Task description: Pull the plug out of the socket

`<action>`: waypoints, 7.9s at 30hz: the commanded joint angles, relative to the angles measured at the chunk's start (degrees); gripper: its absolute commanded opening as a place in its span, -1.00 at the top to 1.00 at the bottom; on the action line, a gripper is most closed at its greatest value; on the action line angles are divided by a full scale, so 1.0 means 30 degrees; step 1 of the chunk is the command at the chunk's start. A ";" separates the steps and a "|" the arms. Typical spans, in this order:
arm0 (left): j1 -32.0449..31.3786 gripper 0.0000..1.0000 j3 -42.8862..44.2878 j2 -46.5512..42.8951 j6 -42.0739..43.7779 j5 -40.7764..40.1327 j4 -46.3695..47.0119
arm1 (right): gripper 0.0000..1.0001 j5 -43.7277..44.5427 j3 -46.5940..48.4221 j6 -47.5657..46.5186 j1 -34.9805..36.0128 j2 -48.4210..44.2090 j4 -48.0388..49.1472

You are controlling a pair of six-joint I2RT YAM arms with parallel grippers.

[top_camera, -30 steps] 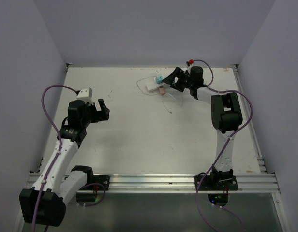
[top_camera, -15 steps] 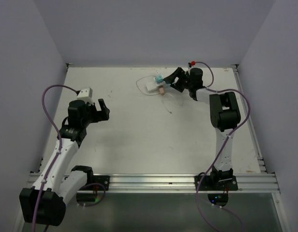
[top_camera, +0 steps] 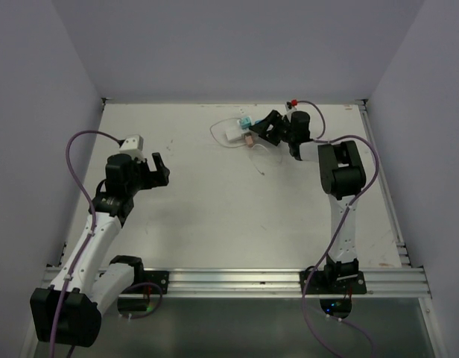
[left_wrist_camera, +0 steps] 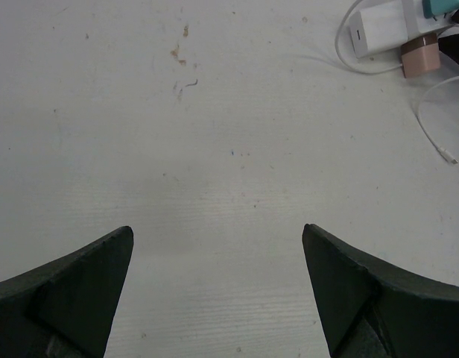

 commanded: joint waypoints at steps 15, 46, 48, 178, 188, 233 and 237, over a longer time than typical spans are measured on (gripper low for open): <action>0.0235 -0.99 0.0394 0.0228 -0.0290 0.0500 0.0936 | -0.57 -0.1360 0.2761 0.0417 0.0109 0.1574 0.1823; 0.0235 -0.99 0.0365 0.0198 -0.0319 0.0647 0.0966 | -0.70 -0.0246 0.2645 0.0328 0.0285 0.1572 0.0503; 0.0265 -0.99 0.0365 0.0198 -0.0319 0.0675 0.0965 | -0.68 -0.0363 0.2850 0.0416 0.0285 0.1661 0.0708; -1.6200 0.86 1.1847 1.4320 0.0181 -0.6237 -0.2812 | 1.00 -0.4847 -1.8302 -0.0519 0.2043 -1.0673 0.7155; -1.6171 1.00 1.1909 1.2855 0.0149 -0.6531 -0.2581 | 1.00 -0.3147 -1.7921 -0.2191 0.2043 -1.1139 0.3727; -1.5087 -0.04 1.1819 1.4876 0.2610 -0.3602 -0.3722 | 1.00 -0.4113 -1.7599 -0.2074 0.2072 -1.0877 0.4077; -1.5000 0.12 1.2112 1.4993 0.2669 -0.3426 -0.3751 | 1.00 -0.4142 -1.7598 -0.2103 0.2043 -1.0906 0.4078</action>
